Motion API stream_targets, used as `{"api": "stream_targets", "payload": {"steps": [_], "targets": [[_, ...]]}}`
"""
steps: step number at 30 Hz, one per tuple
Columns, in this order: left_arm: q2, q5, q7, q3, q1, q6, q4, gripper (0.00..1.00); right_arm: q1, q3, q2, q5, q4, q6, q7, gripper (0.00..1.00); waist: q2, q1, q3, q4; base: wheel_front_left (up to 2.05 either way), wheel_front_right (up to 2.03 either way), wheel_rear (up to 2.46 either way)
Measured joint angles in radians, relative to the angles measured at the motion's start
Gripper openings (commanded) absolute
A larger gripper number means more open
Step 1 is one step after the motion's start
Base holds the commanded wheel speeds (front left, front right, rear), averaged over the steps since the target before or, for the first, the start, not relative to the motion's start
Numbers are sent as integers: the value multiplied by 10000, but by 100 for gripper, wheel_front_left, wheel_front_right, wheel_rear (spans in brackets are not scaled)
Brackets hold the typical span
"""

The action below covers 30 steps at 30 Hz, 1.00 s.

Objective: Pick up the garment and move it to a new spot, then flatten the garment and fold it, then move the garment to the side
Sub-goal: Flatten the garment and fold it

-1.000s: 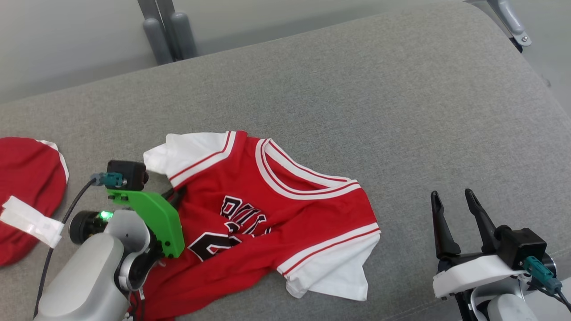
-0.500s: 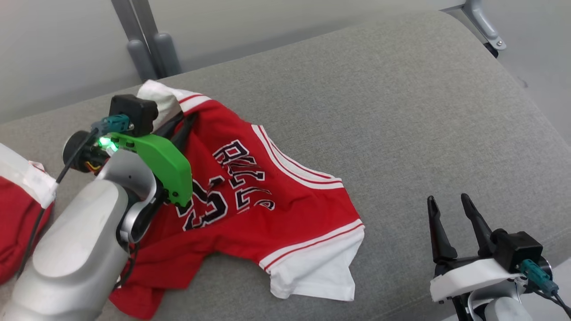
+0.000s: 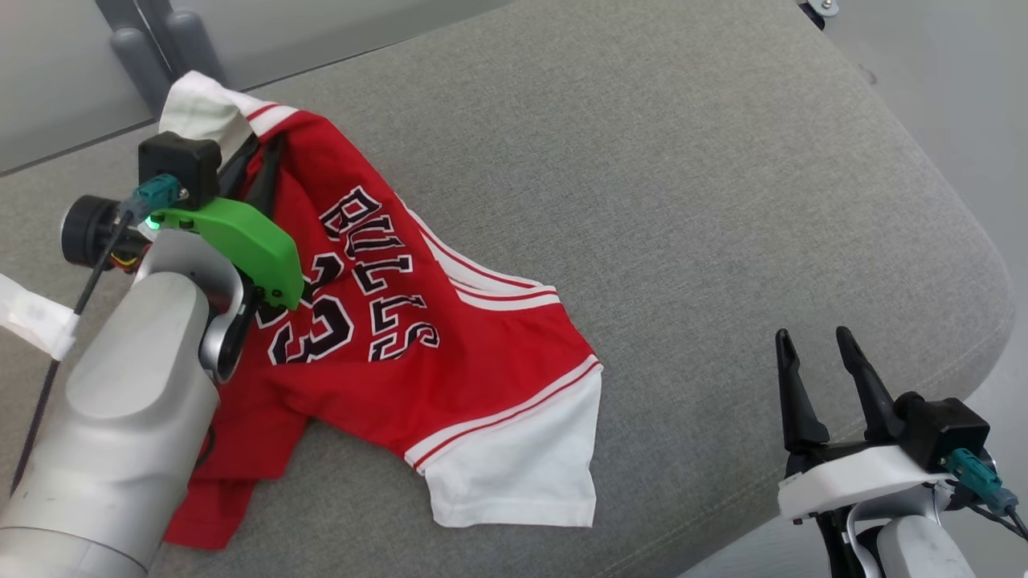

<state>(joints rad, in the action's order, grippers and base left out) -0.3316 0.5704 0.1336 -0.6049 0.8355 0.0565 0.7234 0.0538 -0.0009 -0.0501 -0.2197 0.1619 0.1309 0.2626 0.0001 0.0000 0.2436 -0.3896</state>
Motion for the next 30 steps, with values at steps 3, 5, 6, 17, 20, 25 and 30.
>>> {"api": "stream_targets", "payload": {"steps": [3, 5, 6, 17, 20, 25, 30], "targets": [[224, 27, -36, -130, 5, 144, 715, 100, -9, -81, -8, -12, 59, -2, 0, 100, 0, 0, 63, -13, 0, 0, 0], [238, 146, -42, -98, -17, 176, 978, 100, -18, -81, 8, -19, 67, 0, 0, 100, 0, 0, 11, 17, 0, 0, 0], [238, 217, -12, -100, -69, 201, 1032, 100, -37, -96, 6, -19, 67, 0, 0, 100, 0, 0, -39, 41, 0, 0, 0], [13, 941, 940, 477, -2867, -625, -1149, 100, -834, -458, 4, 345, 0, -2, 0, 100, 0, 0, -1058, 804, 0, 0, 0], [-44, 1160, 1145, 911, -4066, -1262, -2232, 100, -986, -533, 8, 437, -77, -2, 0, 100, 0, 0, -1304, 1149, 0, 0, 0], [-245, 1739, 1156, 1432, -5924, -1964, -3156, 100, -1036, -522, 4, 564, -167, 0, 0, 100, 0, 0, -1534, 1719, 0, 0, 0], [-407, 2479, 568, 1764, -6886, -2165, -3674, 100, -1075, -508, -17, 604, -173, -2, 0, 100, 0, 0, -1631, 2144, 0, 0, 0]]}}
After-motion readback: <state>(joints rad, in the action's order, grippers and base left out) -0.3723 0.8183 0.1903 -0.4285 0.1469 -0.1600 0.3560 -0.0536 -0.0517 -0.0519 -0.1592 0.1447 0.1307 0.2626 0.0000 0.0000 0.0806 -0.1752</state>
